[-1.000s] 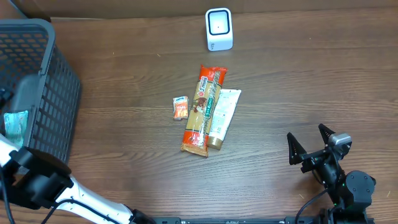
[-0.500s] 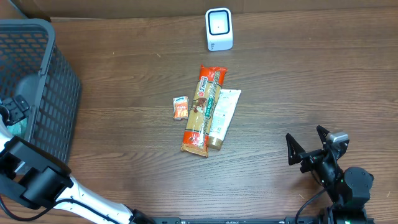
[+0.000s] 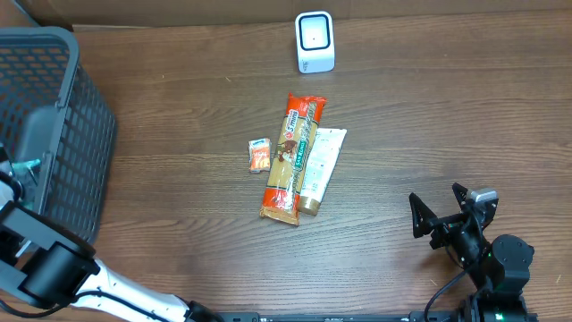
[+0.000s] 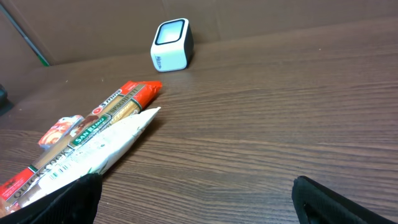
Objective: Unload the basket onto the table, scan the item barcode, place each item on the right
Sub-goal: 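Reach the left gripper into the basket and grasp the green packet, then carry the green packet out and release it right of the tube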
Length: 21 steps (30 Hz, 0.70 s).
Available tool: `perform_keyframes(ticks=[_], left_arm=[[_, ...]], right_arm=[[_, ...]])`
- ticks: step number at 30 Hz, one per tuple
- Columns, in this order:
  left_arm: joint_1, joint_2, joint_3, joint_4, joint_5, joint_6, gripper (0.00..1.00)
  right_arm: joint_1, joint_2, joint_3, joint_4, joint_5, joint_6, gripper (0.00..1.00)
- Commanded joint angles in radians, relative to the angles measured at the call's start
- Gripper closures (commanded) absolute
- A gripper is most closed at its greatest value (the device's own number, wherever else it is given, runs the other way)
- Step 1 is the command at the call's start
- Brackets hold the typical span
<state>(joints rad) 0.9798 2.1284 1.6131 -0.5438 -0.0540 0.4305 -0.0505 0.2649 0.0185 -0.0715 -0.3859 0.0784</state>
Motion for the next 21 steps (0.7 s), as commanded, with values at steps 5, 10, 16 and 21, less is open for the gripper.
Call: perform_keyframes(ticks=[5,10,16,21], left_arm=[[0.022,-0.006,-0.132,0.107,-0.004,0.037,0.19],[0.021,-0.006,-0.153,0.131,0.01,0.037,0.46],[0.012,-0.008,-0.149,0.128,0.109,-0.055,0.96],[-0.014,-0.041,-0.117,0.058,0.228,-0.168,0.96]], right_arm=[[0.005,0.001,-0.004,0.005,-0.016,0.005,0.0],[0.005,0.001,-0.004,0.007,-0.02,0.027,0.0],[0.005,0.001,-0.004,0.008,-0.02,0.027,0.0],[0.005,0.001,-0.004,0.011,-0.02,0.027,0.0]])
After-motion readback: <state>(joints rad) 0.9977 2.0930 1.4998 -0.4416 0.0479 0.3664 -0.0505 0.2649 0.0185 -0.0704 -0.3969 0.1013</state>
